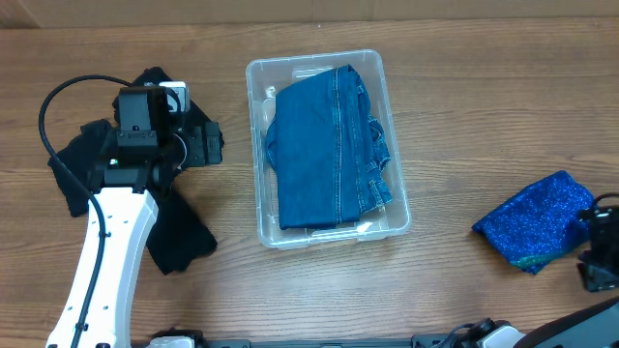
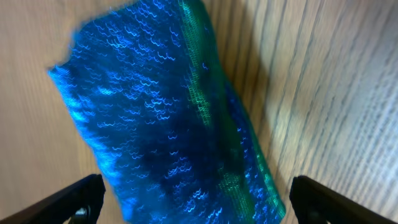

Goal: Pack container
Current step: 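Move right gripper to the sparkly blue fabric and grasp it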

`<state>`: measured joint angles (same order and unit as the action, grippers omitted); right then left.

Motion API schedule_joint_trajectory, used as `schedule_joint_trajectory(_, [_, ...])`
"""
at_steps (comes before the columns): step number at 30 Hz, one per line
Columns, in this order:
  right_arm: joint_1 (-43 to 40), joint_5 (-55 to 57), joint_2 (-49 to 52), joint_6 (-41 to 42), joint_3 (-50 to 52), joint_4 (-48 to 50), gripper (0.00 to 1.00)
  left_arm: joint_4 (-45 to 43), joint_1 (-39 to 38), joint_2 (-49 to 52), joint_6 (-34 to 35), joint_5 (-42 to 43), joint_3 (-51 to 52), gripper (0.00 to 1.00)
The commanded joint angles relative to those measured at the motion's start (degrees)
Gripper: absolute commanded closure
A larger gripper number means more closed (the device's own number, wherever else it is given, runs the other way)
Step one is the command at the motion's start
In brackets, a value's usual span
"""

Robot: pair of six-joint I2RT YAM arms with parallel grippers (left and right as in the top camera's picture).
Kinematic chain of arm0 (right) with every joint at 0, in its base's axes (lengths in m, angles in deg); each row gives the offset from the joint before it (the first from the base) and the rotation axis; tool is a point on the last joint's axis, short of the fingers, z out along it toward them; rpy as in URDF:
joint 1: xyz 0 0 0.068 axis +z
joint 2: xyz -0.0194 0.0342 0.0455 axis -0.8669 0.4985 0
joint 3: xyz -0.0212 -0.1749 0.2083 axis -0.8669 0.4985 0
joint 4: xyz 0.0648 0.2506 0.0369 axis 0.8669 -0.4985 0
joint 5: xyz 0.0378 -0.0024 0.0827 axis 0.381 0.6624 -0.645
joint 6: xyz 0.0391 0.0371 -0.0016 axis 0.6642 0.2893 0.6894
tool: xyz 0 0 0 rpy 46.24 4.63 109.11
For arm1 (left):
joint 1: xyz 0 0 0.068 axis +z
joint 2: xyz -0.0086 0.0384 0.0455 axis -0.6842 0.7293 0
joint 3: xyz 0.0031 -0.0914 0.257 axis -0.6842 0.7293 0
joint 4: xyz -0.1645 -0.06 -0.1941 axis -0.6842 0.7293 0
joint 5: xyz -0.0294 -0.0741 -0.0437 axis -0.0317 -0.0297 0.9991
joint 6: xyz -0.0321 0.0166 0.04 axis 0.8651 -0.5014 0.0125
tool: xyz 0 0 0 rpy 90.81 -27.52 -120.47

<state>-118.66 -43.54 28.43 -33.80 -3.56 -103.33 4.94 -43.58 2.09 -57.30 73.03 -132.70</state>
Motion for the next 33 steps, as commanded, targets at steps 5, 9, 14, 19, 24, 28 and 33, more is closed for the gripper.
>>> schedule_joint_trajectory(5, [0.0, -2.71, -0.09, -2.25, 14.95, 17.2, 0.0, -0.26, -0.33, 0.17, -0.04, -0.37, -1.6, 0.0])
schedule_joint_trajectory(9, [0.0, -2.75, -0.02, -3.32, 21.68, 27.74, 0.0, -0.33, -0.33, 0.17, -0.04, -0.37, -1.6, 0.0])
schedule_joint_trajectory(14, [0.0, -2.75, 0.44, -3.28, 27.47, 34.45, 0.0, -0.31, -0.33, 0.17, -0.02, -0.35, -1.6, 0.0])
schedule_joint_trajectory(19, [0.0, -4.28, 1.68, -3.28, 29.49, 36.11, 0.24, -0.31, -0.33, 0.17, -0.02, -0.37, -1.6, 0.0])
schedule_joint_trajectory(24, [0.0, -9.33, 1.81, -3.26, 29.49, 38.16, 0.53, -0.31, -0.33, 0.17, -0.02, -0.37, -1.6, 0.0])
schedule_joint_trajectory(28, [0.0, -12.22, 1.81, -3.23, 29.46, 40.3, 0.54, -0.28, -0.33, 0.17, -0.02, -0.35, -1.6, 0.0])
schedule_joint_trajectory(33, [0.0, -17.84, 1.79, -3.21, 29.22, 43.93, 0.66, -0.31, -0.33, 0.17, -0.02, -0.35, -1.6, 0.0])
